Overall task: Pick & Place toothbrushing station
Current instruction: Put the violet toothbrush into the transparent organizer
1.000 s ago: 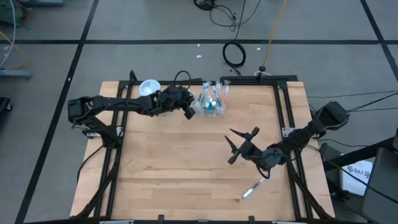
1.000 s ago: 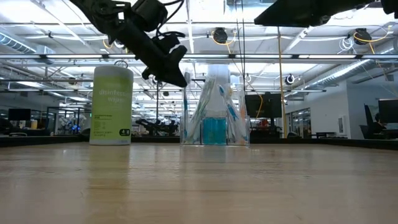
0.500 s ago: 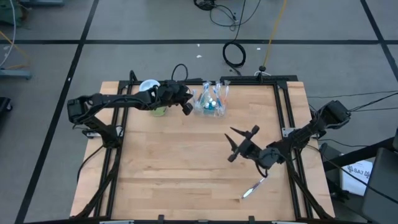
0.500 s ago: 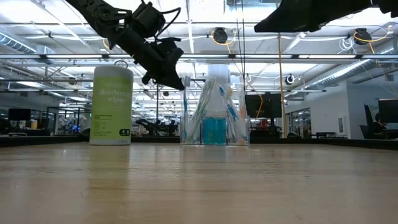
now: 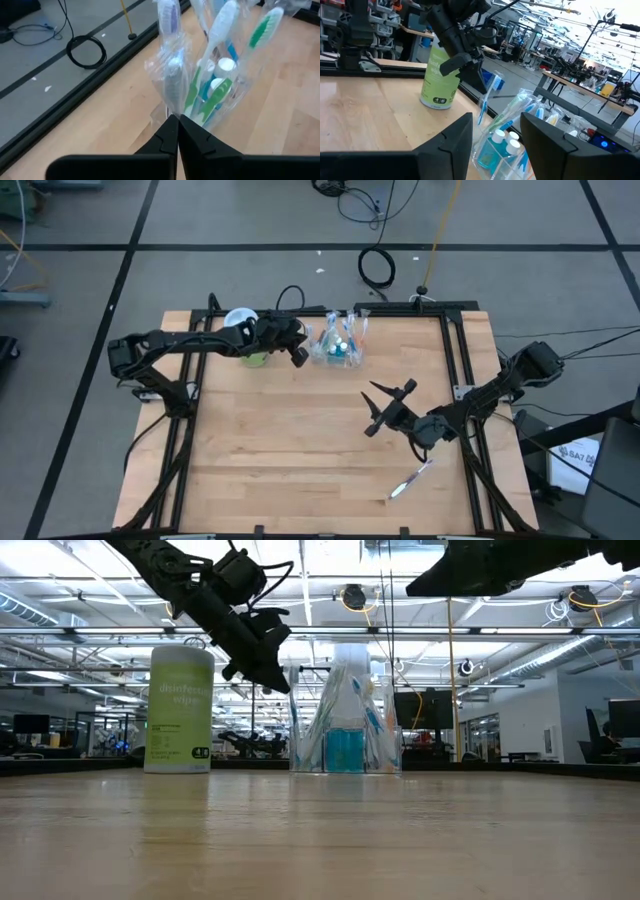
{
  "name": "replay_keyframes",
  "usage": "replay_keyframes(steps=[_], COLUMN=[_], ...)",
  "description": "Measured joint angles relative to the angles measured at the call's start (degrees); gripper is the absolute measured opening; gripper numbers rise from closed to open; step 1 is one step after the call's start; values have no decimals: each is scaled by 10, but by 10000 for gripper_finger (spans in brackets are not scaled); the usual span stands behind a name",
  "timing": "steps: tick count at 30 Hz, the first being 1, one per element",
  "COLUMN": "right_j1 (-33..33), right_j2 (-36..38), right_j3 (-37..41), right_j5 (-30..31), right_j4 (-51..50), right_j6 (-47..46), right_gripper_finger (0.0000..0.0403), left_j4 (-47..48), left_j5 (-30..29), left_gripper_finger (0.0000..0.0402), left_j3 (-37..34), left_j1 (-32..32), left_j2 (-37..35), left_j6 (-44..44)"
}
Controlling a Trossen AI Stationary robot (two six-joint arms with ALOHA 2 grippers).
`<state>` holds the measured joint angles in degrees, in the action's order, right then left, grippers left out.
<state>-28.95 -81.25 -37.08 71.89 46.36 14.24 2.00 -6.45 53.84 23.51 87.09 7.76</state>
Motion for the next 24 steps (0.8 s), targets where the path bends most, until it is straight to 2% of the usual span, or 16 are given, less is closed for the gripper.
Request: replay_keyframes(steps=[5, 9, 17, 21, 24], right_j1=[0, 0, 0, 0, 0], right_j2=[0, 0, 6, 53, 105], right_j3=[0, 0, 0, 0, 0], right_j5=[-1, -8, -158, -242, -257], right_j4=[-6, -43, -120, -167, -251], right_j6=[-13, -72, -179, -229, -291], right_gripper_finger=[157, 157, 157, 157, 157], left_j4=[-4, -5, -4, 1, 14], left_j5=[0, 0, 0, 3, 12], left_gripper_finger=[22, 41, 123, 152, 162], left_j3=[0, 0, 0, 0, 0], left_j1=[0, 0, 0, -3, -11], left_j2=[0, 0, 0, -18, -43], left_j6=[-20, -24, -31, -27, -18])
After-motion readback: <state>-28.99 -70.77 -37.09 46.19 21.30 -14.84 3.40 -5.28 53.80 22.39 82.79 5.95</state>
